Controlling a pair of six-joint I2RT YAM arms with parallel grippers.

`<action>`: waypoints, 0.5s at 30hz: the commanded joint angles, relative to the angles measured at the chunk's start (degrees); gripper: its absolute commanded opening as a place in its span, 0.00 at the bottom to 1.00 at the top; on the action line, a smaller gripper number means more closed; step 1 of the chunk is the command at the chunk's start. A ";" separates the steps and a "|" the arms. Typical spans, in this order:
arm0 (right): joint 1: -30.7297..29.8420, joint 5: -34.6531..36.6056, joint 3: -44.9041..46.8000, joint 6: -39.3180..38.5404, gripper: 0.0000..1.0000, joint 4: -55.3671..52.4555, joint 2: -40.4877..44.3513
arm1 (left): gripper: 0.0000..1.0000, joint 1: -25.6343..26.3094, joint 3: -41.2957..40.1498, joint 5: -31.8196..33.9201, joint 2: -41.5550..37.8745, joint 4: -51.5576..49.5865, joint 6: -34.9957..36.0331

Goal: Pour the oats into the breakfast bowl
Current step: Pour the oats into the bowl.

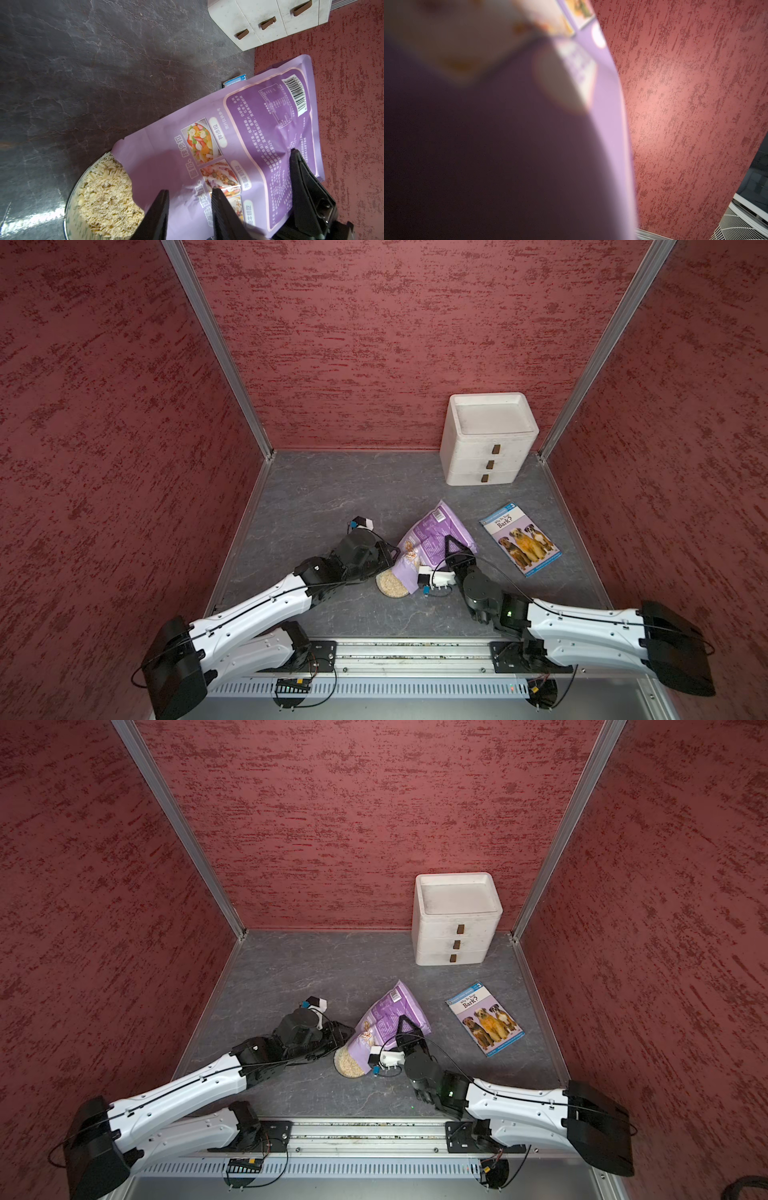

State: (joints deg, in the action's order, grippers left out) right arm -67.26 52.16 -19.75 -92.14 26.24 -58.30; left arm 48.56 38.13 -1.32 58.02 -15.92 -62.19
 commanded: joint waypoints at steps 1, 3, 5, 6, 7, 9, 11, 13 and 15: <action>0.20 1.43 -1.78 0.56 0.00 5.62 1.22 | 0.38 0.22 0.19 0.74 -0.59 -0.60 0.06; 0.29 1.92 -1.57 -0.09 0.00 12.69 1.55 | 0.37 0.22 0.36 0.61 -0.42 -0.70 0.26; 0.29 1.85 -2.17 0.51 0.00 11.18 1.95 | 0.37 0.22 0.52 0.69 -0.58 -0.99 0.17; 0.29 1.47 -2.02 1.48 0.00 6.65 1.73 | 0.37 0.22 0.35 0.65 -0.62 -0.81 0.11; 0.29 1.49 -1.54 1.56 0.00 5.24 1.44 | 0.37 0.22 0.29 0.72 -0.67 -0.63 0.11; 0.38 2.48 -1.50 0.87 0.00 11.42 1.78 | 0.38 0.22 0.43 0.71 -0.67 -1.00 0.35; 0.52 1.37 -1.95 1.75 0.00 5.85 2.01 | 0.37 0.22 0.26 0.76 -0.78 -0.98 0.09; 0.63 1.29 -1.79 3.00 0.00 5.56 1.37 | 0.38 0.22 0.16 0.71 -0.66 -0.55 0.13; 0.64 2.54 -1.79 3.86 0.00 7.33 0.75 | 0.38 0.22 0.32 0.72 -0.50 -0.76 0.23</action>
State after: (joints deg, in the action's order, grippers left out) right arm -66.89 52.29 -19.68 -91.22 25.58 -58.41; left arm 48.56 38.13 -1.17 58.02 -16.25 -62.19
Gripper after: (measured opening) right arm 0.365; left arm 0.376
